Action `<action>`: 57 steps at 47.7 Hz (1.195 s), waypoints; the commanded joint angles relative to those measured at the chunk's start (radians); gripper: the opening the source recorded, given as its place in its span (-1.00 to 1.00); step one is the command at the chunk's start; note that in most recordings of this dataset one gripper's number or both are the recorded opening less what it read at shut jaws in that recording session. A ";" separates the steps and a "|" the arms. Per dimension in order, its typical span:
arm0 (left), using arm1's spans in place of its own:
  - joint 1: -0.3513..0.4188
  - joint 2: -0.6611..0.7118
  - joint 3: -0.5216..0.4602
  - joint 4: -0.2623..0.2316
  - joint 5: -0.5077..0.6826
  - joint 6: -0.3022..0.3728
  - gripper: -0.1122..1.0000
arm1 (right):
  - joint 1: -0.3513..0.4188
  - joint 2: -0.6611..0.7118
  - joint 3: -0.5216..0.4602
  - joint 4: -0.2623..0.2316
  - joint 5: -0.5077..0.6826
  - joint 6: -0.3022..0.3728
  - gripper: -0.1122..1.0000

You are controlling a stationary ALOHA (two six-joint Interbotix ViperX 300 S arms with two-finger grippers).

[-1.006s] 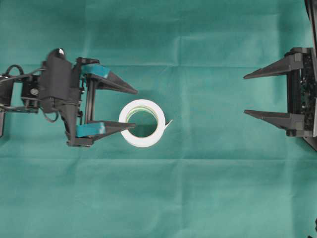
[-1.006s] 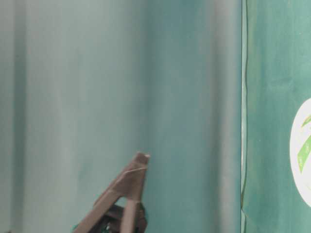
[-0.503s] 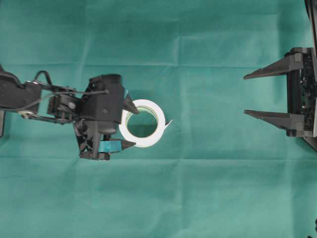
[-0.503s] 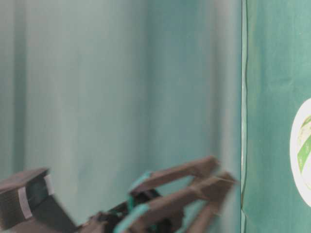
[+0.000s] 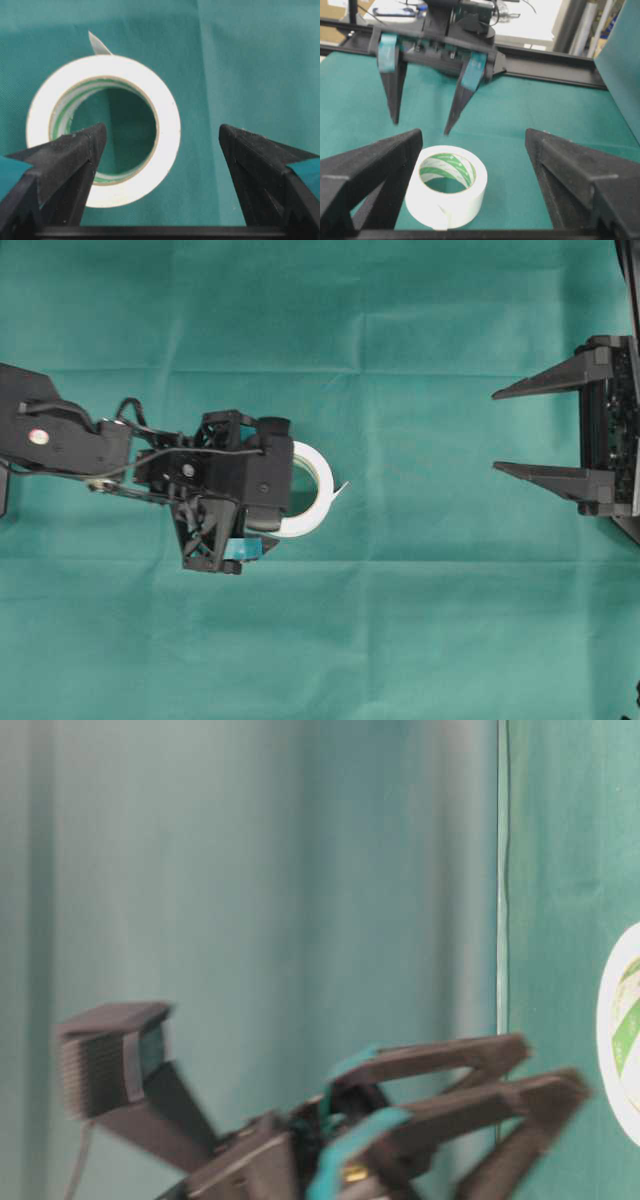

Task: Peel off the duct tape with your right arm.
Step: 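Close the left gripper on the tape roll's rim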

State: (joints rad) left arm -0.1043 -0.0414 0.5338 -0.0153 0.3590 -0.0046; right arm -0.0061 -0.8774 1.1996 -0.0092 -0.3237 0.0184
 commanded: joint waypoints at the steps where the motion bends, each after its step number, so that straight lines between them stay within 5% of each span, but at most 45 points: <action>1: -0.002 0.014 -0.031 -0.002 -0.009 0.000 0.95 | -0.002 0.005 -0.011 0.000 -0.014 0.000 0.57; 57: -0.002 0.252 -0.041 0.000 -0.087 0.002 0.85 | -0.002 0.005 0.017 -0.008 -0.060 0.002 0.57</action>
State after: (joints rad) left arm -0.1043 0.2270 0.5001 -0.0138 0.2777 -0.0015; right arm -0.0061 -0.8774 1.2257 -0.0153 -0.3743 0.0184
